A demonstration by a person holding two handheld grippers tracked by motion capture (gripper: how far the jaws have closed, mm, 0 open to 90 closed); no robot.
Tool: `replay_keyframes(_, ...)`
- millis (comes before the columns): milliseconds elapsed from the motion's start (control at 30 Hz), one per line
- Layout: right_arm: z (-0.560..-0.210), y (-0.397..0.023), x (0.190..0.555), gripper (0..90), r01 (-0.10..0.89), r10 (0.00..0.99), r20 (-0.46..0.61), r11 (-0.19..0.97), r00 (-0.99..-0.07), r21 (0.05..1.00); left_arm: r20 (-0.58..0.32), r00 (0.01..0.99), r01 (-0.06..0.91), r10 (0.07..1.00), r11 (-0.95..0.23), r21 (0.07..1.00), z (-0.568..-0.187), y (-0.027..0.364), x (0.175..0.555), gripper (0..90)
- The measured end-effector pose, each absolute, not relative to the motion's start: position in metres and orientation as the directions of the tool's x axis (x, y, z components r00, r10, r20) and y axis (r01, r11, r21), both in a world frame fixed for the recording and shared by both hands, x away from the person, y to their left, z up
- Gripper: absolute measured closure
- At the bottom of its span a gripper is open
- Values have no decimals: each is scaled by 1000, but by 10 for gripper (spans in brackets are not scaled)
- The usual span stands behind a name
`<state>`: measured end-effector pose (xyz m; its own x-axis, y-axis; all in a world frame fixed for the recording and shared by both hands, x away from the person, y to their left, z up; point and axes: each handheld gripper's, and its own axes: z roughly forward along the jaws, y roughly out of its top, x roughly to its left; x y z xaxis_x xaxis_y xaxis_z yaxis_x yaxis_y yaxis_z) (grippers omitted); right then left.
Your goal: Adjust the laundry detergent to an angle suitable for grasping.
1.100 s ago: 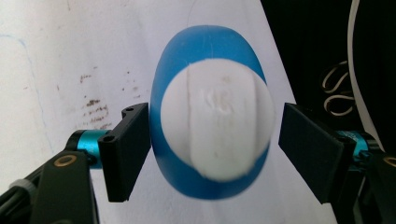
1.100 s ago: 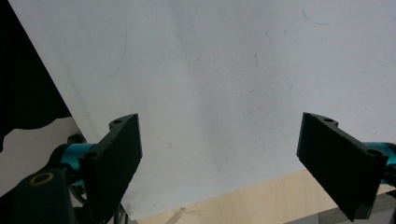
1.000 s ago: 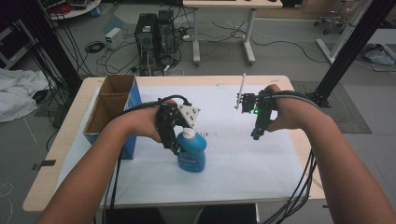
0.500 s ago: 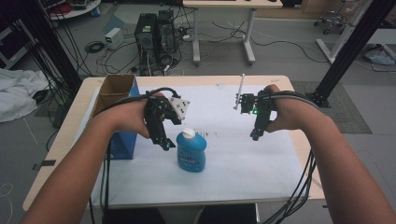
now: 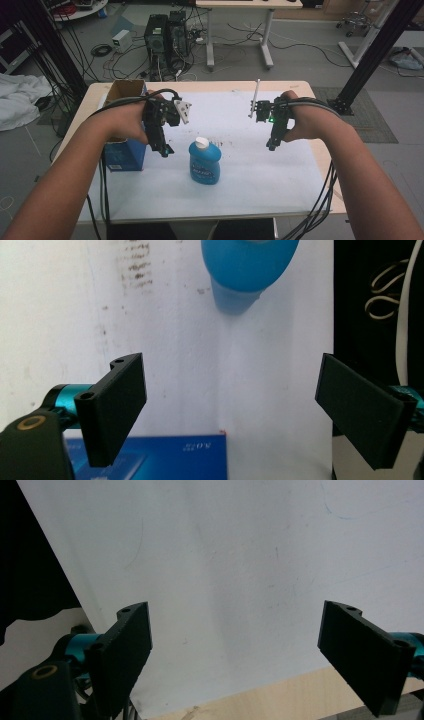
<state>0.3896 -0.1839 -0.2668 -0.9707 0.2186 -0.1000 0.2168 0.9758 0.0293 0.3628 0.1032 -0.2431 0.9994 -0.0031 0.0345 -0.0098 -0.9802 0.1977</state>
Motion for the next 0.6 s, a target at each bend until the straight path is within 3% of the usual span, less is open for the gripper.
replay_keyframes(367, -265, -182, 387, 132, 208, 211, -108, 977, -972, 35, 29, 999, 36, 41, -989, 143, -240, 102, 360, 131)
replay_keyframes(600, -265, -181, 386, 132, 208, 211, -104, 977, -972, 34, 32, 997, 61, 65, -992, 106, -239, 103, 360, 82)
